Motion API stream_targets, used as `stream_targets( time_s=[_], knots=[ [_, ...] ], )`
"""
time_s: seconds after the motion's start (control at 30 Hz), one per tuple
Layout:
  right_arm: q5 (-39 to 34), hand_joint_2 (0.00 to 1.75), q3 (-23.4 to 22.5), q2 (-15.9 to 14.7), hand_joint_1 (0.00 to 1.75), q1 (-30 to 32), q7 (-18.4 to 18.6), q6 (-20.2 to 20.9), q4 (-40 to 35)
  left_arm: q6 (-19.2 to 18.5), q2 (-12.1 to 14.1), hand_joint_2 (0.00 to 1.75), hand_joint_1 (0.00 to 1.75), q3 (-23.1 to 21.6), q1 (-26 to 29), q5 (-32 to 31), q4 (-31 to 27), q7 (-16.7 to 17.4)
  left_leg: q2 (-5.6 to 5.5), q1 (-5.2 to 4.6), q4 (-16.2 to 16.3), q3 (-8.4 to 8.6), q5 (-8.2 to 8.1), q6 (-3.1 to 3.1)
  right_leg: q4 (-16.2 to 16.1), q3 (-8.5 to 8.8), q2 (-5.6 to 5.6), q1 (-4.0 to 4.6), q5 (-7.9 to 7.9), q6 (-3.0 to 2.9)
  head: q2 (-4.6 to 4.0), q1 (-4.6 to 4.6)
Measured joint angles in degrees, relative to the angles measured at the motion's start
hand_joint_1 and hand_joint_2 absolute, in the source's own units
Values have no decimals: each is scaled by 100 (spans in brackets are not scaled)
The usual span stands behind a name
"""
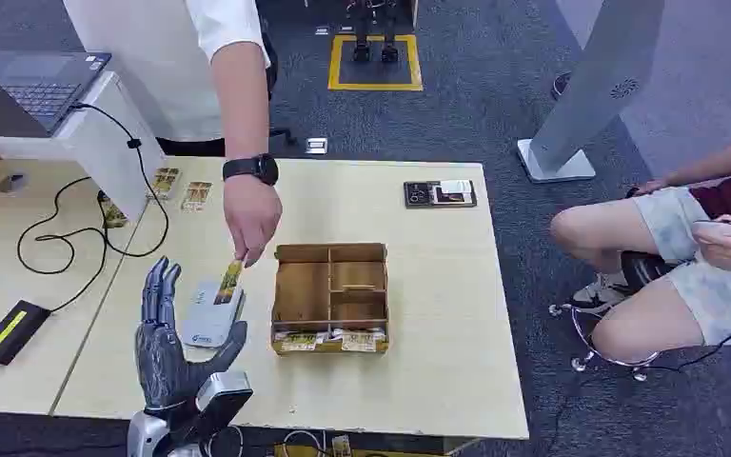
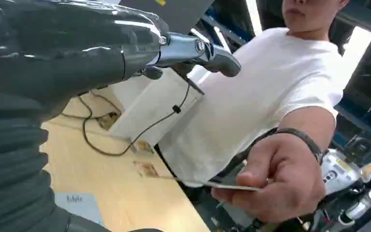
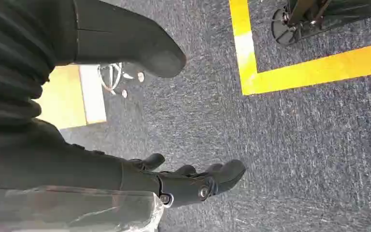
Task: Pass the card to the sensor for recognition and then transmit it.
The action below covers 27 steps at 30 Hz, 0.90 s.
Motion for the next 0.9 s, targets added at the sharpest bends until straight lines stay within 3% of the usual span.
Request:
stream_targets(
  time_s=[0.43,0.77,0.8,0.83,0.9],
  knots=[
    [90,175,138,-63,0,-74,0,-46,77,0,-631,175,0,1106,-284,-1061,31,-494,0,0,0,4,0,0,0,3,0,0,0,0,0,0],
    [107,175,170,-96,0,-89,2,-55,111,0,-809,175,0,1323,-303,-1118,31,-564,0,0,0,4,0,0,0,3,0,0,0,0,0,-2],
    [107,175,170,-98,0,-89,4,-55,114,-2,-826,175,7,1336,-303,-1098,31,-579,0,0,0,4,0,0,0,3,0,0,0,0,0,0],
    [107,175,173,-98,0,-89,7,-55,116,-2,-852,175,175,1360,-303,-1066,31,-579,0,0,0,4,0,0,0,3,0,0,0,0,0,-2],
    [109,175,177,-103,0,-89,18,-57,120,0,-881,175,175,1382,-302,-989,31,-616,0,0,0,4,0,0,0,3,0,0,0,0,0,-2]
  ],
)
